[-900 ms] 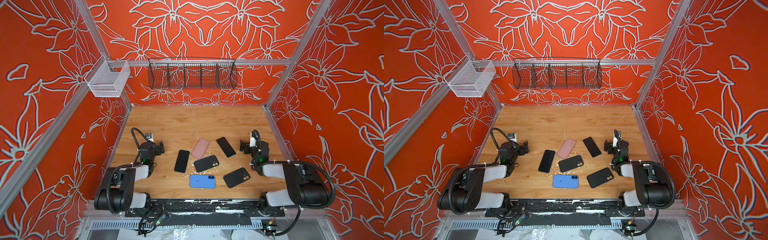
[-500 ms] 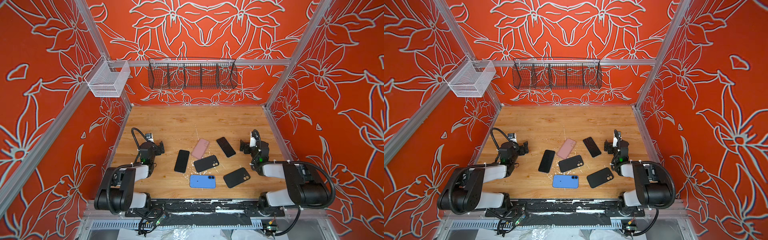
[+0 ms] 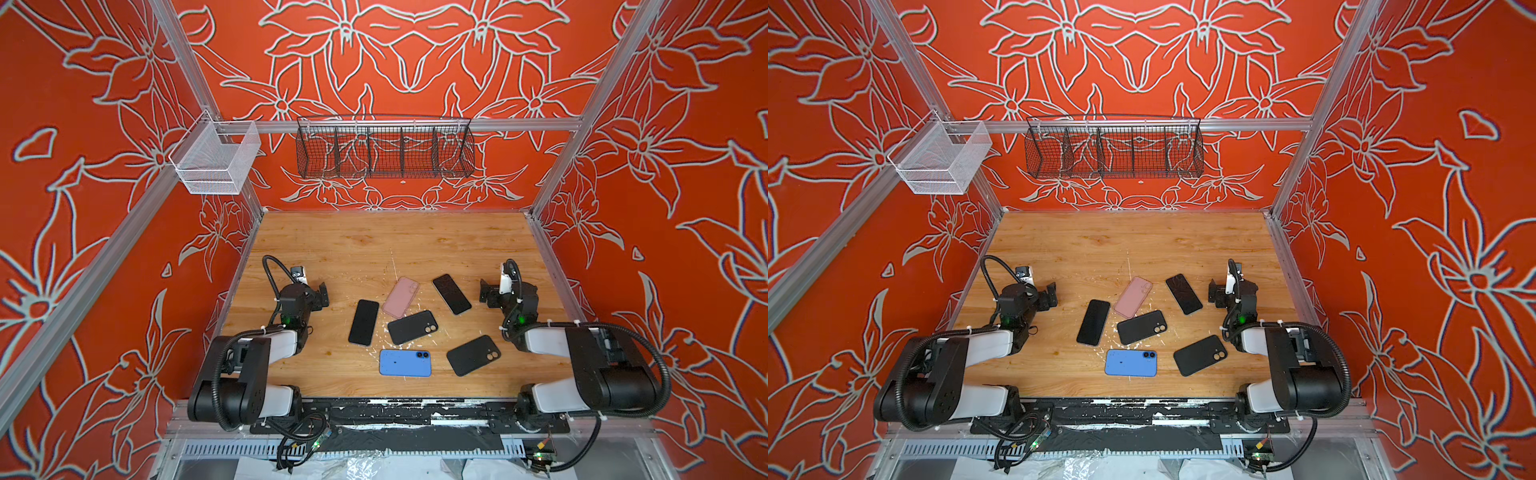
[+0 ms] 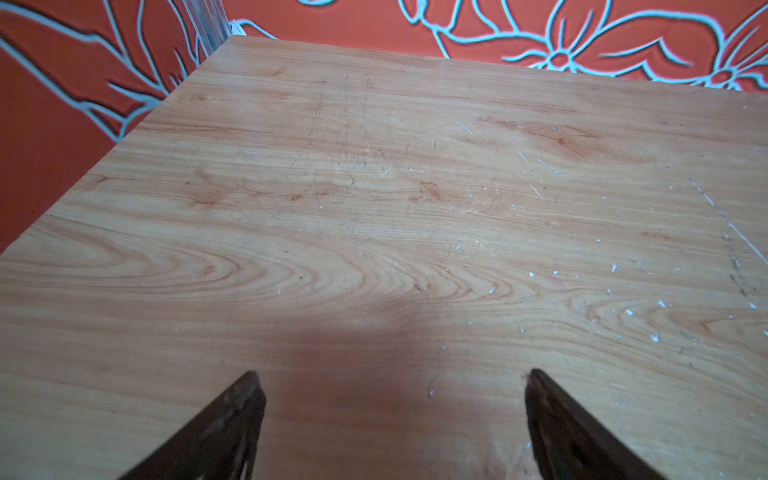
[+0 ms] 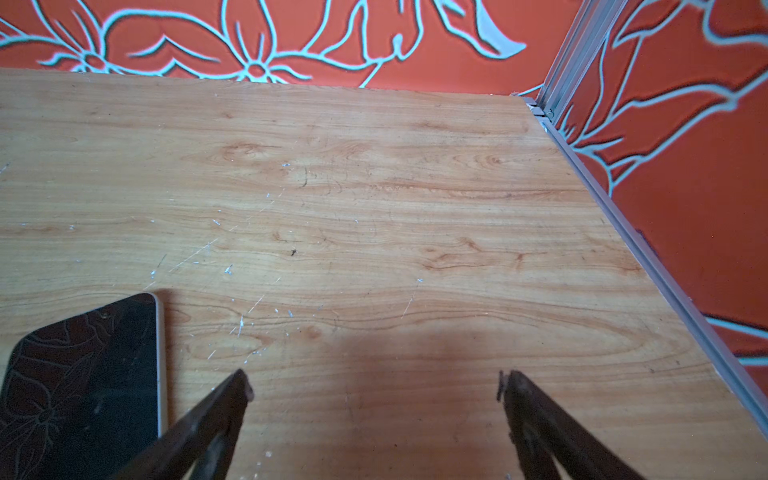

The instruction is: Put the phone into the phone case

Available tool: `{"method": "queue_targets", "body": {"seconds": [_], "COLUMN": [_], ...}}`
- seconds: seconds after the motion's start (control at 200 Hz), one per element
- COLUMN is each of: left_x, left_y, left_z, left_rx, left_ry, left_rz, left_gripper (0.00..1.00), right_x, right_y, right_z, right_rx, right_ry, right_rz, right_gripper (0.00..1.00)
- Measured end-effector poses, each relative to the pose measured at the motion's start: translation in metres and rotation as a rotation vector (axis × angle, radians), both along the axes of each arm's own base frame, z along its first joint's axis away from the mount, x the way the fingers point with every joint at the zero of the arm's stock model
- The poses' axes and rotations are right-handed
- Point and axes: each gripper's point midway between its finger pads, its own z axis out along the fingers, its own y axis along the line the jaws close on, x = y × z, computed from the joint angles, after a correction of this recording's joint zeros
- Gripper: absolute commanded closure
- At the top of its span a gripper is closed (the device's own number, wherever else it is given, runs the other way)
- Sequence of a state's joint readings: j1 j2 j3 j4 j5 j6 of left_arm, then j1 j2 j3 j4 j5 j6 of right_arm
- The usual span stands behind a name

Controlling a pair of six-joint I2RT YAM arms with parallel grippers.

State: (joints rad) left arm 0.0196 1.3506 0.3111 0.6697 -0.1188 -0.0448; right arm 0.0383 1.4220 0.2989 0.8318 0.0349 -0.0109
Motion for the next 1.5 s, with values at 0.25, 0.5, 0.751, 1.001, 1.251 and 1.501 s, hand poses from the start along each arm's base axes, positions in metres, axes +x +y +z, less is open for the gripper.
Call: {"method": "queue_targets", "body": {"seconds": [0.25, 0.5, 0.751, 1.001, 1.251, 1.501], "left_x": [-0.012, -0.053, -0.056, -0.042, -0.037, -0.050], "left_y": [0.008, 0.002, -0.043, -0.111, -0.158, -0.173], "left_z": [0.132, 0.256, 0.244, 0.198, 0.112, 0.082], "left_rx": [-0.022, -0.278, -0.381, -0.276, -0.078, -0.093], "left_ry": [-0.302, -0.623, -0.446, -0.047, 0.329, 0.456], "left_rz": [0.062, 0.067, -0.150, -0.289, -0.357, -0.392], "left_gripper": [0.04, 0.03, 0.03, 0.03, 0.03, 0.03], "right_x": [-0.013, -0.061, -0.058, -0.052, -0.029, -0.022], "right_y": [-0.003, -0.011, 0.015, 0.060, 0.122, 0.156], "right_z": [0.076, 0.220, 0.214, 0.166, 0.118, 0.061], "right_rx": [0.033, 0.459, 0.528, 0.448, 0.247, 0.044], "right_ry": [-0.126, -0.500, -0.225, 0.168, 0.500, 0.721], "right_rz": [-0.023, -0.109, -0.034, 0.078, 0.219, 0.294], "right_gripper": [0.03, 0.03, 0.13, 0.15, 0.18, 0.19]}}
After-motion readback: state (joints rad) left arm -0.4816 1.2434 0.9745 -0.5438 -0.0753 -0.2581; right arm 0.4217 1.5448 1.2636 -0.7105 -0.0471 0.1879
